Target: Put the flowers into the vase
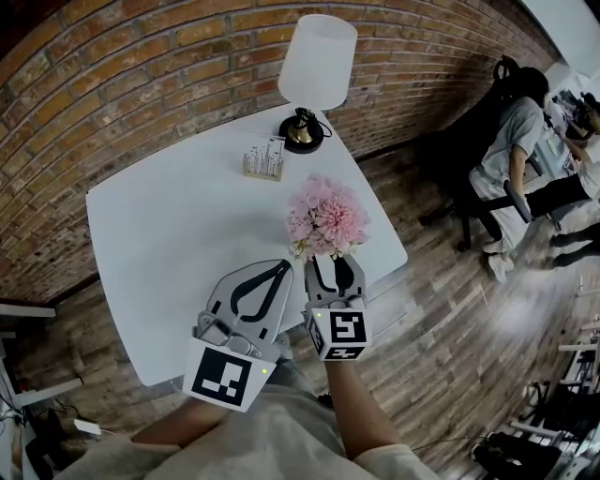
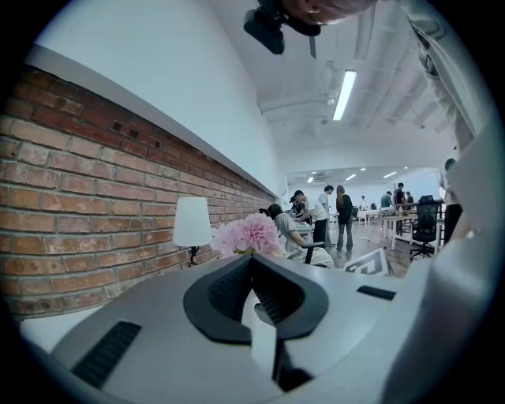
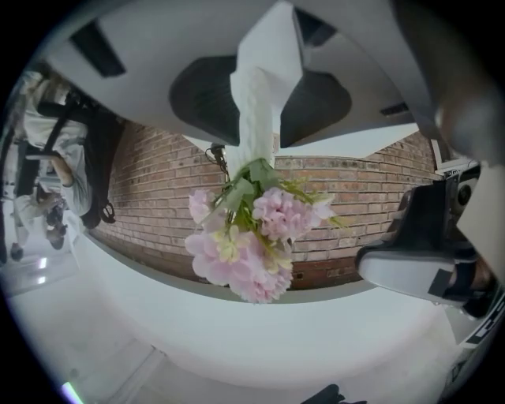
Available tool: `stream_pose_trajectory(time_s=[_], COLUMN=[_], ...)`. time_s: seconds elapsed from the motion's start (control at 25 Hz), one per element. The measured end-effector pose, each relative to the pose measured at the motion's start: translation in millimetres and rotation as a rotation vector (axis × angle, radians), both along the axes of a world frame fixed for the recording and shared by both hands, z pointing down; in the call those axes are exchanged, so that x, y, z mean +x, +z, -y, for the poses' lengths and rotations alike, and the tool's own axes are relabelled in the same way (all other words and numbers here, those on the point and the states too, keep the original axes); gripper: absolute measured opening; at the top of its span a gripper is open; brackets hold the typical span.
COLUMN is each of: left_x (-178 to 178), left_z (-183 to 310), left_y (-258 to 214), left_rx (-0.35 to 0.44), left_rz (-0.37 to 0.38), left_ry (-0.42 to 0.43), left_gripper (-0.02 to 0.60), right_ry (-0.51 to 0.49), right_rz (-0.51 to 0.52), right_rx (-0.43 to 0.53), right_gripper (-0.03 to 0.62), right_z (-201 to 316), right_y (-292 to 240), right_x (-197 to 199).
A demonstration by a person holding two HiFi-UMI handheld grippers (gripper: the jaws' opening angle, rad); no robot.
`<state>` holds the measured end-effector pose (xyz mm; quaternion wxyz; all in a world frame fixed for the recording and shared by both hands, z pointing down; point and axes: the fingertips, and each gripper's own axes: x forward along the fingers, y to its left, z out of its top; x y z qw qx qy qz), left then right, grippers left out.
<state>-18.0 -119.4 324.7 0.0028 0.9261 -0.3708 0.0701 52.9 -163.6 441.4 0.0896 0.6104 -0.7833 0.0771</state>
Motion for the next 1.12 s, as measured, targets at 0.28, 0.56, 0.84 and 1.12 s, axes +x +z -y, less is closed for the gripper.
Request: stream_pose_trajectory(time_s=[0.28, 0.56, 0.84, 1.12], left_x=[8, 16, 18, 16], left_z=[-8, -16, -27, -39], left_y=[-3, -10, -18, -20], left_rx=[0.005, 0.021, 0.038, 0.039], left_rz=[-0.005, -0.017, -0.023, -0.017], left_ry=[0.017, 0.031, 0.028, 0.014], left_gripper=[0.009, 0.008, 0.008, 0.009], right_ry=[0.013, 0.034, -0.001, -0.043], right_rz=[-0.026, -0.016, -0.012, -0.009], right_rx=[0.069, 0.203, 0.281, 0.294], right_gripper=[0.043, 0.008, 0.008, 0.006], right_z=[-24, -45, -72, -94], right_y=[-28, -94, -142, -150], right_x=[2, 5, -8, -15])
